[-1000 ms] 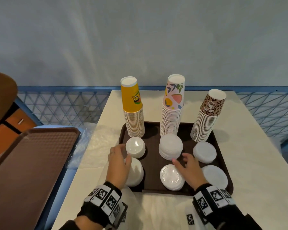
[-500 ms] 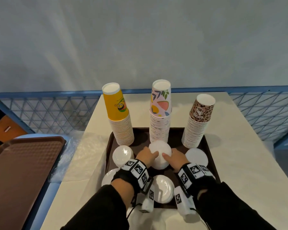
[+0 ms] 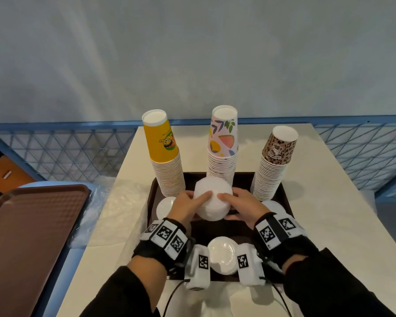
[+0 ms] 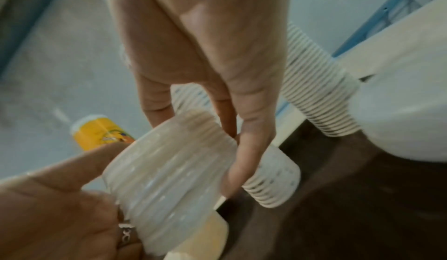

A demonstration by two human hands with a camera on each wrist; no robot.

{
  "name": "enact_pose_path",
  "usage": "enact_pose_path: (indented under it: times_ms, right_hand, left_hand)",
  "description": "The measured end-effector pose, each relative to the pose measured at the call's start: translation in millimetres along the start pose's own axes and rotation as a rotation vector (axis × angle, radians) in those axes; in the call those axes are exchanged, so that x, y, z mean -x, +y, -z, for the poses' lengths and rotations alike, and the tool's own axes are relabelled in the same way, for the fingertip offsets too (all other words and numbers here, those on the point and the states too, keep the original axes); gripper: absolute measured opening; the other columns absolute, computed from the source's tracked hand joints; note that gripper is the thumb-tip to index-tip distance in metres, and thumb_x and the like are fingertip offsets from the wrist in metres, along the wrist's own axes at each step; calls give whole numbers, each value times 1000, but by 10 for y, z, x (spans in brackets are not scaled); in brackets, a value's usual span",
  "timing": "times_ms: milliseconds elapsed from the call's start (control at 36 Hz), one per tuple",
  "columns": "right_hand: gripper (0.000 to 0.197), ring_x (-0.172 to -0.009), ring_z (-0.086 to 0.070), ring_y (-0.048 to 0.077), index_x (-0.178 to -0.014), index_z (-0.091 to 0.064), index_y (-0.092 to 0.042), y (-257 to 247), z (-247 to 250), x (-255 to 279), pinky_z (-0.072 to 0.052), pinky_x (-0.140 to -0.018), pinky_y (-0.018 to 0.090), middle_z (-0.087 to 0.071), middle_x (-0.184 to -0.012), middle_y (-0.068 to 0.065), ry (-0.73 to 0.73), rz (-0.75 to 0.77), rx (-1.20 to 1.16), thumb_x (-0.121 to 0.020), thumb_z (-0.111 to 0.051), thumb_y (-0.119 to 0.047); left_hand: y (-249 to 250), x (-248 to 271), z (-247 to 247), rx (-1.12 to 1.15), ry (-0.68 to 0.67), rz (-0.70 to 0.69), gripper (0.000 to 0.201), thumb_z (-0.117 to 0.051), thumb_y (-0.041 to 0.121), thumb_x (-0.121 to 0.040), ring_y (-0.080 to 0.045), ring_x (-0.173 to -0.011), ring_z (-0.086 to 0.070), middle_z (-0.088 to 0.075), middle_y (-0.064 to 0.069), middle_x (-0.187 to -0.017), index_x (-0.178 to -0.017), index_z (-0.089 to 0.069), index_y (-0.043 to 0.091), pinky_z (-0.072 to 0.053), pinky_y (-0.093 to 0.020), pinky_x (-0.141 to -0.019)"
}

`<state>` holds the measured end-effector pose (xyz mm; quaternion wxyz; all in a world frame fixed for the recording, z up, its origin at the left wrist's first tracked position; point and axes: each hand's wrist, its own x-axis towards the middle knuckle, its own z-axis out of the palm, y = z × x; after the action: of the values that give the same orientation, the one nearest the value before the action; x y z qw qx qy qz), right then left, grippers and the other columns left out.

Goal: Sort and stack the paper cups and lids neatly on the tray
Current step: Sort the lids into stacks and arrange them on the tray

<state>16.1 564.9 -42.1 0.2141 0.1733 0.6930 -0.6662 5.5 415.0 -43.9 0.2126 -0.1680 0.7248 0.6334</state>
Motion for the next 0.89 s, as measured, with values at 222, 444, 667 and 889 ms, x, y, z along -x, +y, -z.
enact_pose_path:
  times_ms: [222,444,667,889]
  right_hand:
    - [42,-112,-58,26,-131,-46,-14,-425,-551,257,-55,-80,31,-57,-125,9,-120,128,193,-92,-53,-27]
    - [37,-121,-48,31,-131,-47,-14,-451,-1041,-59,-40,-101,37,-47,-135,13,48,323,851,-97,-39,-26]
    - [64,-132,-36,37,-141,-28,-21,-170,-1399,-411,-35,-109,44,-24,-149,9,-82,176,1205,-86,-58,-31]
    - [64,-122,-46,32,-143,-27,-30,-100,-1144,-504,-41,-104,37,-35,-138,13,-92,127,1261,-88,-57,-19]
  left_hand:
    - [139,200,630,189,17,-66,34,-63,16,-86,-28,-103,-57,-58,-13,-115,-114,-47,4,-52,-33,-69]
    - [78,225,1295,290,146,-85,9,-58,14,-89,-29,-94,-54,-57,-10,-92,-84,-52,11,-50,-39,-71]
    - [-82,69,1481,272,116,-46,27,-60,15,-88,-28,-95,-56,-57,-18,-107,-111,-51,3,-51,-33,-62]
    - [-199,-297,1463,198,87,45,59,-67,22,-81,-31,-114,-55,-54,-18,-128,-131,-41,3,-54,-35,-69]
